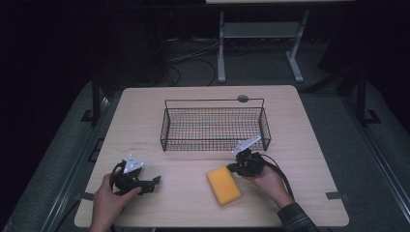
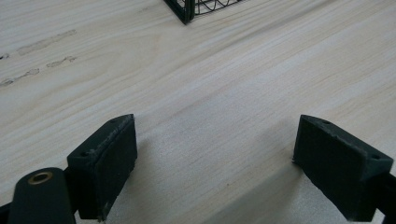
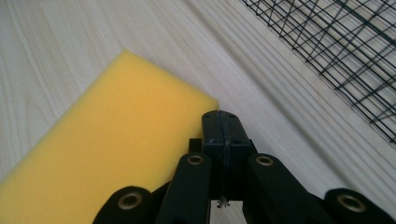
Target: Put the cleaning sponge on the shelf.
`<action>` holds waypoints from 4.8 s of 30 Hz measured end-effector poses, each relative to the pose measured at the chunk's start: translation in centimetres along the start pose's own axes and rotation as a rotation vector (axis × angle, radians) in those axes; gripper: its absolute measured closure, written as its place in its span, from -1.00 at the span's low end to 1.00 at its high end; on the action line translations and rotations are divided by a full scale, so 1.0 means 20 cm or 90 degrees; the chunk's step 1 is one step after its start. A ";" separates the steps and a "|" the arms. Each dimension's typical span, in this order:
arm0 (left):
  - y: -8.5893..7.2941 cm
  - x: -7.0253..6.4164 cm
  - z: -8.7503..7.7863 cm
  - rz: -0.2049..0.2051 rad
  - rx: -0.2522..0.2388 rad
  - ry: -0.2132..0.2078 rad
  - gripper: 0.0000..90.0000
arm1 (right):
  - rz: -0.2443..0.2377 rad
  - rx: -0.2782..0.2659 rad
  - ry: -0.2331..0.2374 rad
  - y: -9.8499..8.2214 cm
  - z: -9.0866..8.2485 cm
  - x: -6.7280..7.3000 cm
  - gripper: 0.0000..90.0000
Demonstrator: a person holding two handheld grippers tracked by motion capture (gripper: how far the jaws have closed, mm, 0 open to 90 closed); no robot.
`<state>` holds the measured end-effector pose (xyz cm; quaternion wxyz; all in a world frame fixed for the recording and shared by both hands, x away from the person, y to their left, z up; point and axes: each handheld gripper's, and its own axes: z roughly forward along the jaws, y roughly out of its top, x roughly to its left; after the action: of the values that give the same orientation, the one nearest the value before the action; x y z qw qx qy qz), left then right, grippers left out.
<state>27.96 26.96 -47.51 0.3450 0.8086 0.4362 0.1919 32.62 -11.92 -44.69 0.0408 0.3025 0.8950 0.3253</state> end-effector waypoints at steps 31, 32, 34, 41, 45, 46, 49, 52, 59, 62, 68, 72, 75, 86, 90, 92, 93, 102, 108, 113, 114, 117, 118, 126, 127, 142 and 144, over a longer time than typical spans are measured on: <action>0.00 0.00 0.00 0.000 0.000 0.000 -0.72 | -0.037 0.006 0.026 0.13 0.10 0.09 0.99; 0.00 0.00 0.00 0.000 0.000 0.000 -0.72 | -0.034 0.004 0.023 0.13 0.09 0.09 0.99; 0.00 0.00 0.00 0.000 0.000 0.000 -0.72 | -0.029 0.001 0.021 0.13 0.08 0.08 0.98; 0.00 0.00 0.00 0.000 0.000 0.000 -0.72 | -0.011 0.005 0.002 0.10 0.02 0.05 0.76; 0.00 0.00 0.00 0.000 0.000 0.000 -0.72 | -0.005 0.015 -0.017 0.09 -0.02 0.05 0.52; 0.00 0.00 0.00 0.000 0.000 0.000 -0.72 | -0.003 0.018 -0.020 0.08 -0.03 0.05 0.42; 0.00 0.00 0.00 0.000 0.000 0.000 -0.72 | 0.009 0.033 -0.021 0.07 -0.05 0.04 0.20; 0.00 0.00 0.00 0.000 0.000 0.000 -0.72 | 0.015 0.042 -0.021 0.05 -0.07 0.04 -0.01; 0.00 0.00 0.00 0.000 0.000 0.000 -0.72 | 0.019 0.055 -0.021 0.04 -0.11 0.06 -0.26; 0.00 0.00 0.00 -0.002 -0.002 0.001 -0.72 | 0.022 0.058 -0.021 0.03 -0.13 0.08 -0.41; 0.00 0.00 0.00 -0.002 -0.002 0.000 -0.72 | 0.025 0.069 -0.021 0.03 -0.13 0.12 -0.71; 0.00 0.00 0.00 -0.002 -0.002 0.000 -0.72 | 0.027 0.073 -0.006 0.04 -0.12 0.15 -0.81; 0.00 0.00 0.00 -0.002 -0.001 0.000 -0.72 | 0.025 0.078 0.005 0.05 -0.11 0.18 -0.87; 0.00 0.00 0.00 0.000 0.000 0.000 -0.72 | -0.007 0.092 0.016 0.10 -0.05 0.28 -0.87; 0.00 0.00 0.00 0.000 0.000 0.000 -0.72 | -0.016 0.098 0.007 0.11 -0.02 0.29 -0.87; 0.00 0.00 0.00 0.000 0.000 0.000 -0.72 | -0.018 0.100 0.007 0.11 -0.02 0.30 -0.87; 0.00 0.00 0.00 0.000 0.000 0.000 -0.72 | -0.019 0.100 0.008 0.11 -0.01 0.30 -0.87; 0.00 0.00 0.00 0.000 0.000 0.000 -0.72 | -0.030 0.110 0.006 0.13 0.04 0.34 -0.87; 0.00 0.00 0.00 0.000 0.000 0.000 -0.72 | -0.033 0.113 0.002 0.13 0.08 0.35 -0.87; 0.00 0.00 0.00 0.000 0.000 0.000 -0.72 | -0.041 0.120 -0.005 0.13 0.10 0.36 -0.87; 0.00 0.00 0.00 0.000 0.000 0.000 -0.72 | -0.042 0.121 -0.004 0.13 0.10 0.36 -0.87; 0.00 0.00 0.00 0.000 0.000 0.000 -0.72 | -0.048 0.125 -0.006 0.13 0.12 0.36 -0.87; 0.00 0.00 0.00 0.000 0.000 0.000 -0.72 | -0.048 0.126 -0.007 0.13 0.12 0.36 -0.87; 0.00 0.00 0.00 0.000 0.000 0.000 -0.72 | -0.056 0.141 -0.008 0.12 0.16 0.37 -0.85; 0.00 0.00 0.00 0.000 0.000 0.000 -0.72 | -0.057 0.142 -0.009 0.12 0.16 0.37 -0.85; 0.00 0.00 0.00 0.000 0.000 0.000 -0.72 | -0.057 0.151 -0.022 0.12 0.16 0.38 -0.63; 0.00 0.00 0.00 0.000 0.000 0.000 -0.72 | -0.059 0.151 -0.023 0.12 0.16 0.38 -0.61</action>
<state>27.96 26.97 -47.51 0.3451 0.8086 0.4362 0.1920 28.51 -4.48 -44.82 0.0361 0.2692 0.9394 0.2093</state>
